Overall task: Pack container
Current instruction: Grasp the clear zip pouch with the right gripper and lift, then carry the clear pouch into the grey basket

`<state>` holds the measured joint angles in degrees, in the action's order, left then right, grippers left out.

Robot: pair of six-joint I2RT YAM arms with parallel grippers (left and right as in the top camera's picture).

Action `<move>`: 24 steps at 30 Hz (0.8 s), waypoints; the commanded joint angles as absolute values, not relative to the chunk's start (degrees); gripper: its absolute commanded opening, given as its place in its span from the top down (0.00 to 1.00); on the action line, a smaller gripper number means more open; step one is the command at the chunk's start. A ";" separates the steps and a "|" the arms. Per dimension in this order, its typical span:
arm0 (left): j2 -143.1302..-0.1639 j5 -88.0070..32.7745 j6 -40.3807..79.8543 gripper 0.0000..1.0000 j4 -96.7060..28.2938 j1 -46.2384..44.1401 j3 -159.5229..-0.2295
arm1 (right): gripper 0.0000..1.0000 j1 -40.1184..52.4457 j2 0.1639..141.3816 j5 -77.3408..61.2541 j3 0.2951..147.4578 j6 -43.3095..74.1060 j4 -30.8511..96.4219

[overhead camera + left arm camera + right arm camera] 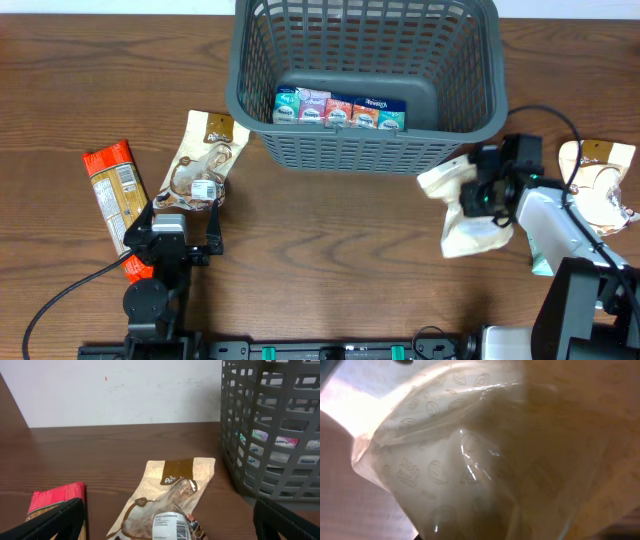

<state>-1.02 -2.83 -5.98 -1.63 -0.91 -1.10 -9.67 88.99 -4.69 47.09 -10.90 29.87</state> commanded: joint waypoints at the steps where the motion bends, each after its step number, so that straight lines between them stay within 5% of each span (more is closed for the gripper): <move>1: -0.97 -2.28 -5.69 0.01 -3.81 -1.04 -0.23 | 0.99 -11.90 89.45 -2.28 50.78 -6.22 29.54; 24: -0.97 -2.28 -5.69 0.01 -3.81 -1.04 -0.23 | 0.99 -16.99 84.40 4.23 77.14 3.22 29.63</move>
